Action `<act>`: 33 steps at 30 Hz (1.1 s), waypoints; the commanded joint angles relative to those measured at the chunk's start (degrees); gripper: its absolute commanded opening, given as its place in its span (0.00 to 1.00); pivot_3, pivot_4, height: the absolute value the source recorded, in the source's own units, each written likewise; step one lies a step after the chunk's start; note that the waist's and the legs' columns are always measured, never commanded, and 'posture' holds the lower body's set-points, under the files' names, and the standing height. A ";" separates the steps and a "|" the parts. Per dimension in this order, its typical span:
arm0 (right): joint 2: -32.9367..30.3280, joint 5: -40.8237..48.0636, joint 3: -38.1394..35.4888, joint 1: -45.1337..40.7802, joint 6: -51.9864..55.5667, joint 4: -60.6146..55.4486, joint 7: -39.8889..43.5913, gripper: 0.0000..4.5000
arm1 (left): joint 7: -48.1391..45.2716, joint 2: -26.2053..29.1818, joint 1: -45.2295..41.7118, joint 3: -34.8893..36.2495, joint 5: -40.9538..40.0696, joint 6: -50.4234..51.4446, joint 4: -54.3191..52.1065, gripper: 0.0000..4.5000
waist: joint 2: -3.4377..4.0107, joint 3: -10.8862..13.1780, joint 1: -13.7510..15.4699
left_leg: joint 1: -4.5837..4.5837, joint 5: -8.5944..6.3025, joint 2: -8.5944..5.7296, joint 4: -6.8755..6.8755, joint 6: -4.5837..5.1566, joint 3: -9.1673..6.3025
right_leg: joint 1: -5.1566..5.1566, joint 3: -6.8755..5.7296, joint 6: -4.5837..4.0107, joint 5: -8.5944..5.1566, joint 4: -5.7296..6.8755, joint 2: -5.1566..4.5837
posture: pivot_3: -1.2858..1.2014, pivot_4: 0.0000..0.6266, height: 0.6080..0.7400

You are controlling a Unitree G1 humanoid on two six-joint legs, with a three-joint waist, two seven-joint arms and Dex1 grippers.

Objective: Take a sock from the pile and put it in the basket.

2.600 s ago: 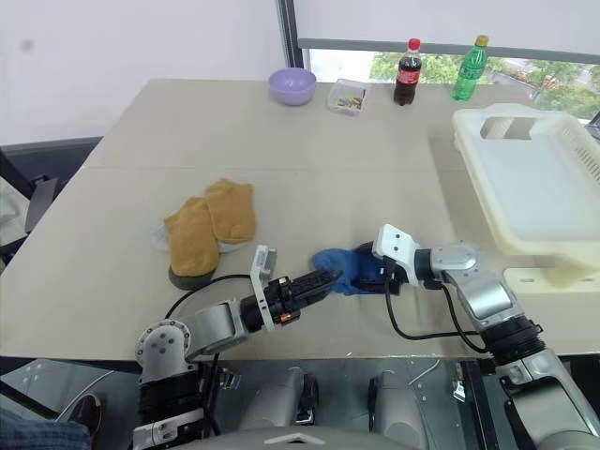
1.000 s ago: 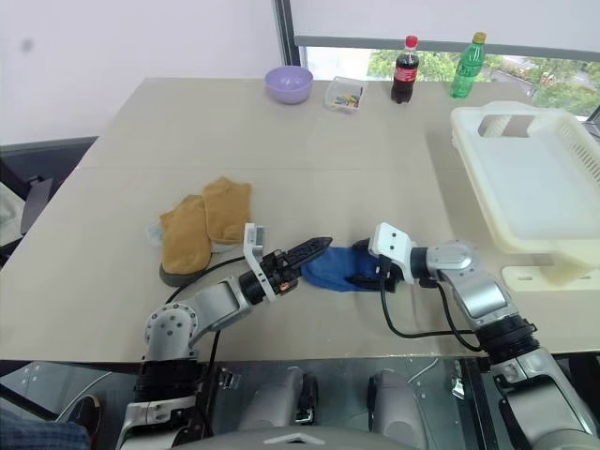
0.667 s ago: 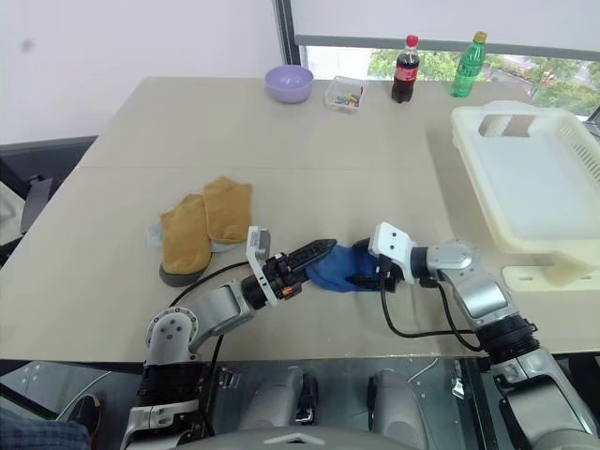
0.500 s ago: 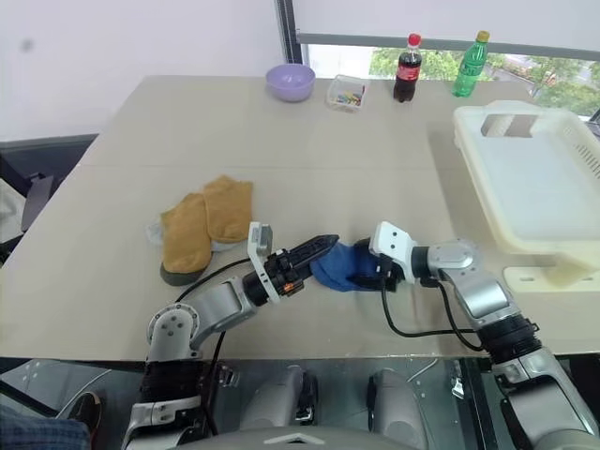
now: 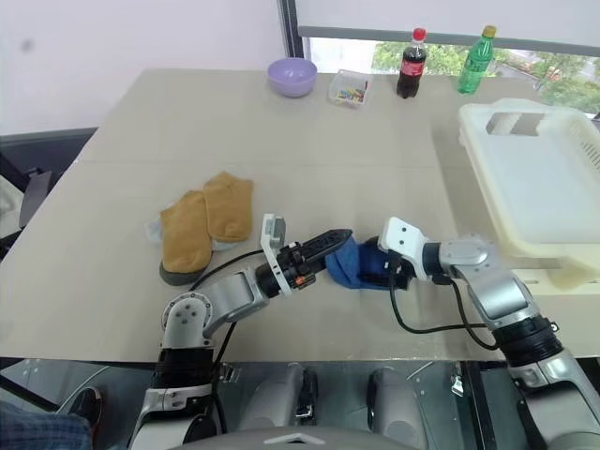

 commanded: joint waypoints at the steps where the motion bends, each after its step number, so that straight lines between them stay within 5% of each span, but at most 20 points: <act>1: -2.43 1.31 -2.42 0.56 2.72 -4.78 0.31 0.81 | -1.20 -0.77 -1.46 -0.37 -0.17 -0.25 0.28 0.98 | 0.05 0.04 0.12 | -0.04 0.00 -0.03 0.00 0.00 -0.04 | 0.00 -0.08 0.00 0.00 -0.03 0.16 | 0.52 0.24 0.95; 17: -15.45 11.55 -17.30 8.90 14.73 -16.10 1.54 0.81 | -3.28 -4.10 -8.56 -4.70 3.28 2.66 5.78 0.98 | -0.01 0.26 0.54 | -0.10 0.01 -0.07 0.01 0.01 -0.26 | 0.20 -0.56 0.30 0.12 -0.24 0.36 | 0.52 0.24 0.95; 25: -13.88 20.97 -22.44 10.76 26.68 -20.69 -2.72 0.81 | -8.69 -6.02 -12.53 -7.70 12.20 2.14 12.83 0.98 | -0.02 0.26 0.52 | -0.08 0.01 -0.07 0.02 0.01 -0.32 | 0.23 -0.59 0.31 0.12 -0.24 0.41 | 0.52 0.24 0.95; 33: -4.91 26.77 -22.12 6.77 39.75 -20.66 -15.89 0.81 | -12.21 -7.85 -13.70 -6.51 16.98 1.71 15.46 0.98 | -0.02 0.26 0.60 | -0.09 0.01 -0.06 0.06 0.02 -0.36 | 0.24 -0.60 0.32 0.13 -0.22 0.39 | 0.52 0.24 0.95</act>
